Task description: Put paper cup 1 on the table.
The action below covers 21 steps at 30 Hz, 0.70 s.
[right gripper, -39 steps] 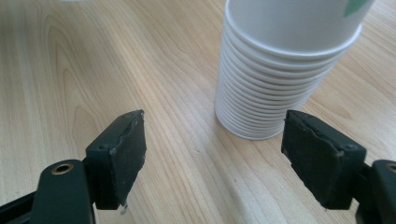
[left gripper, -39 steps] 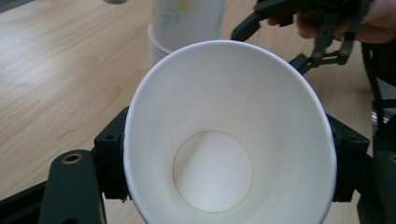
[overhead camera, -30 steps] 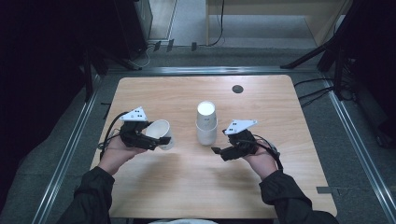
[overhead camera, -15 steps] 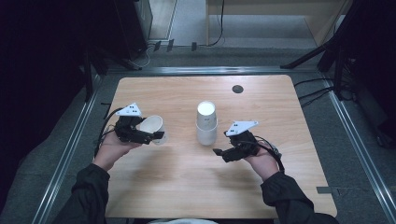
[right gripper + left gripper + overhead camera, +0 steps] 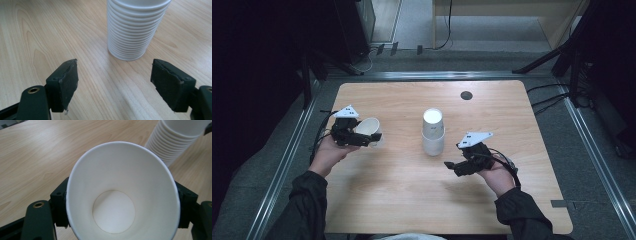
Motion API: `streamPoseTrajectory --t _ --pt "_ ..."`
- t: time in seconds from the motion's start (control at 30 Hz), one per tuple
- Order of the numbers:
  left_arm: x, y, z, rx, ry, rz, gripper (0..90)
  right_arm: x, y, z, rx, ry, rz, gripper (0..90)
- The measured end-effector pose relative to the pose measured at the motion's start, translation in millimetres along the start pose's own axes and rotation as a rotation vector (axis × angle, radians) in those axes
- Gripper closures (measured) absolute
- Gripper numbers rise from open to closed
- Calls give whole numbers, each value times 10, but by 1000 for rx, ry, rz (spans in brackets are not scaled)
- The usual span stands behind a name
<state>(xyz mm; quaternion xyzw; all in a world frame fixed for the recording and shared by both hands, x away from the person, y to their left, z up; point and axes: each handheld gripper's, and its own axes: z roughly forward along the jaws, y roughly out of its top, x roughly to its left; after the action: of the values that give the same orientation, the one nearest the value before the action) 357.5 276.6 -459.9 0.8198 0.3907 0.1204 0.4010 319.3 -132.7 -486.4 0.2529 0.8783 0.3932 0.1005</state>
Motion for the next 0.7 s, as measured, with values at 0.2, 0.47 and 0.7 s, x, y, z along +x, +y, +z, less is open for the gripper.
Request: streamPoseTrajectory --t 0.2,0.47,0.7 --pt "138 -18 33 18 45 -29 235 13 -18 -3 10 -2 -7 223" --pt "223 -74 75 54 105 -43 227 37 -11 22 19 9 -21 222" --pt "293 -115 117 75 131 -78 223 40 -10 32 21 12 -30 222"
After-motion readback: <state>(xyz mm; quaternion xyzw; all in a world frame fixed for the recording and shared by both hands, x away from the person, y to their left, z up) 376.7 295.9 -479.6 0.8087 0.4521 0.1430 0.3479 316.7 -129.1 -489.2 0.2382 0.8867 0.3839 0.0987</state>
